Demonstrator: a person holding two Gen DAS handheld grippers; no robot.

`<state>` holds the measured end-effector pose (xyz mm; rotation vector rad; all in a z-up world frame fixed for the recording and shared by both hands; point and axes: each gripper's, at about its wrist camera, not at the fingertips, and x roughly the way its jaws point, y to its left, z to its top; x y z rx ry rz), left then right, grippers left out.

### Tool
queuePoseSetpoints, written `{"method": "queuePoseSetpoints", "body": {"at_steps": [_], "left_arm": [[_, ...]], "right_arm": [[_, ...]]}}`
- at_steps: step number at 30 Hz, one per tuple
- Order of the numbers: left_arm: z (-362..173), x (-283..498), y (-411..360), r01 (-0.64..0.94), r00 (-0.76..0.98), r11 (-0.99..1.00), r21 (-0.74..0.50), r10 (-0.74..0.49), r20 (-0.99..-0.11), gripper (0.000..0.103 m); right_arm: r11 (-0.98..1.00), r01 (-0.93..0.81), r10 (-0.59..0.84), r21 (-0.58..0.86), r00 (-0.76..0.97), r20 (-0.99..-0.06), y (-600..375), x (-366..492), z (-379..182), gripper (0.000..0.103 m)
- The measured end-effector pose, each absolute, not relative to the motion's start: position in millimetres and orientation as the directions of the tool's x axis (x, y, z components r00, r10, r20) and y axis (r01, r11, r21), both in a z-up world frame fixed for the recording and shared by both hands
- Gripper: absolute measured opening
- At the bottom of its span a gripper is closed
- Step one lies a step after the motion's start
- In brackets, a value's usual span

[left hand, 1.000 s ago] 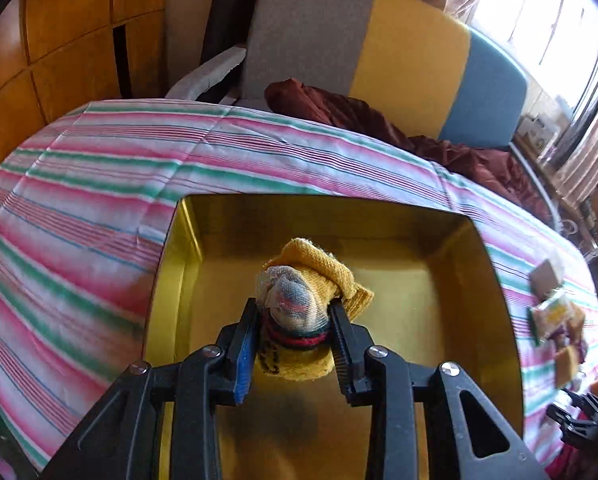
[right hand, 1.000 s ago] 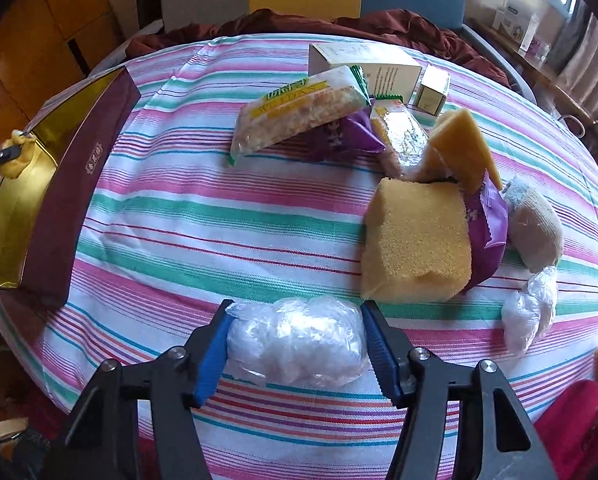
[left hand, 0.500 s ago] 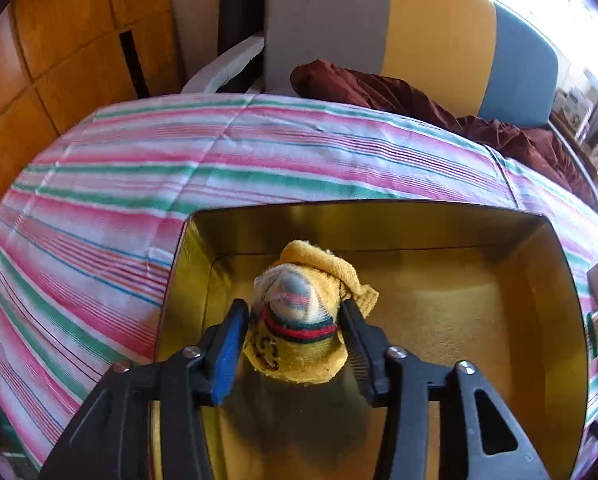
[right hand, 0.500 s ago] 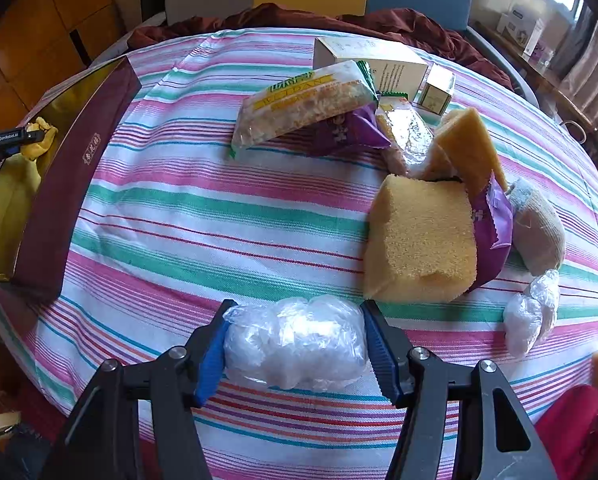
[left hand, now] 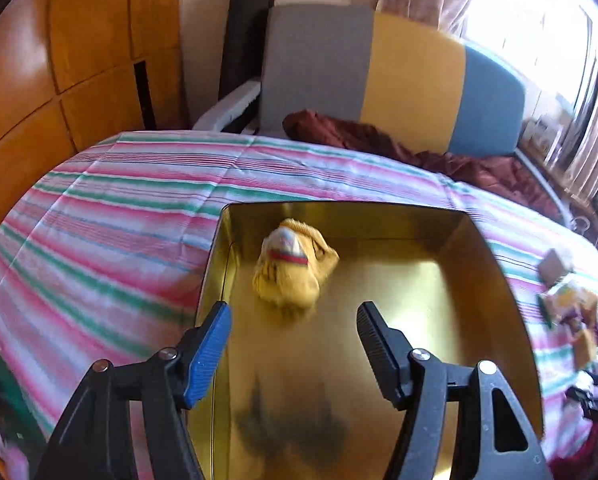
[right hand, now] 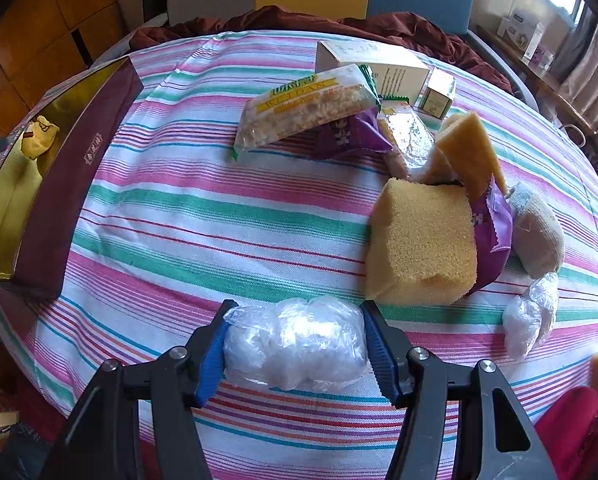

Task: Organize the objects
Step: 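Carry the plastic bundle into the gold box with the right gripper and release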

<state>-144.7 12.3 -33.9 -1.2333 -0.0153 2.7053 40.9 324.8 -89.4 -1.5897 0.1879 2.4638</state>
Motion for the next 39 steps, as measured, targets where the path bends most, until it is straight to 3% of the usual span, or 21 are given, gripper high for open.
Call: {"method": "queuePoseSetpoints", "body": {"at_steps": [7,13,21,23,24,26,28,30,35,37,39], "left_arm": [[-30.4,-76.1,-31.7,-0.045,-0.666,-0.975,-0.217,0.191,-0.722,0.066],[-30.4,-50.5,-65.1,0.016,-0.678,-0.961,-0.277,0.193,-0.709,0.065],[-33.5,-44.7,-95.2,0.106,-0.691,-0.948,-0.299,0.146,-0.708,0.066],[-32.0,-44.8,-98.7,0.12,-0.697,-0.949,-0.292,0.129,-0.705,0.07],[-30.9,-44.3,-99.4,0.129,-0.704,-0.952,-0.279,0.11,-0.702,0.077],[-28.8,-41.9,-101.3,0.136,-0.725,-0.956,-0.26,0.083,-0.684,0.079],[-25.8,-39.8,-104.5,0.148,-0.745,-0.954,-0.259,0.065,-0.664,0.08],[-22.1,-38.0,-107.7,0.158,-0.764,-0.955,-0.253,0.044,-0.644,0.085],[-16.1,-36.6,-105.1,0.165,-0.775,-0.96,-0.228,0.016,-0.632,0.094],[-14.1,-36.0,-99.4,0.153,-0.777,-0.968,-0.2,0.007,-0.63,0.102],[-11.8,-33.6,-92.6,0.134,-0.781,-0.975,-0.175,0.004,-0.625,0.102]], "right_arm": [[-0.987,-0.141,0.013,0.078,-0.556,-0.831,288.7,33.7,-34.9,0.061],[-0.976,0.13,-0.215,0.172,-0.624,-0.751,199.0,-8.6,4.0,0.063],[-0.911,0.305,-0.398,0.277,-0.475,-0.785,69.7,-76.0,-35.2,0.064],[-0.906,0.318,-0.402,0.278,-0.446,-0.8,44.5,-87.0,-50.0,0.065],[-0.902,0.326,-0.408,0.283,-0.433,-0.804,35.6,-90.8,-55.6,0.066],[-0.894,0.336,-0.422,0.296,-0.41,-0.809,20.9,-94.8,-66.0,0.067],[-0.888,0.347,-0.432,0.302,-0.405,-0.806,13.8,-96.8,-72.2,0.077],[-0.874,0.371,-0.457,0.314,-0.409,-0.79,12.0,-92.4,-72.1,0.103],[-0.874,0.382,-0.46,0.3,-0.452,-0.765,23.8,-76.1,-59.2,0.103],[-0.883,0.371,-0.447,0.286,-0.482,-0.753,32.5,-68.7,-51.6,0.103],[-0.895,0.358,-0.426,0.265,-0.515,-0.743,40.8,-63.2,-45.1,0.103]]}}
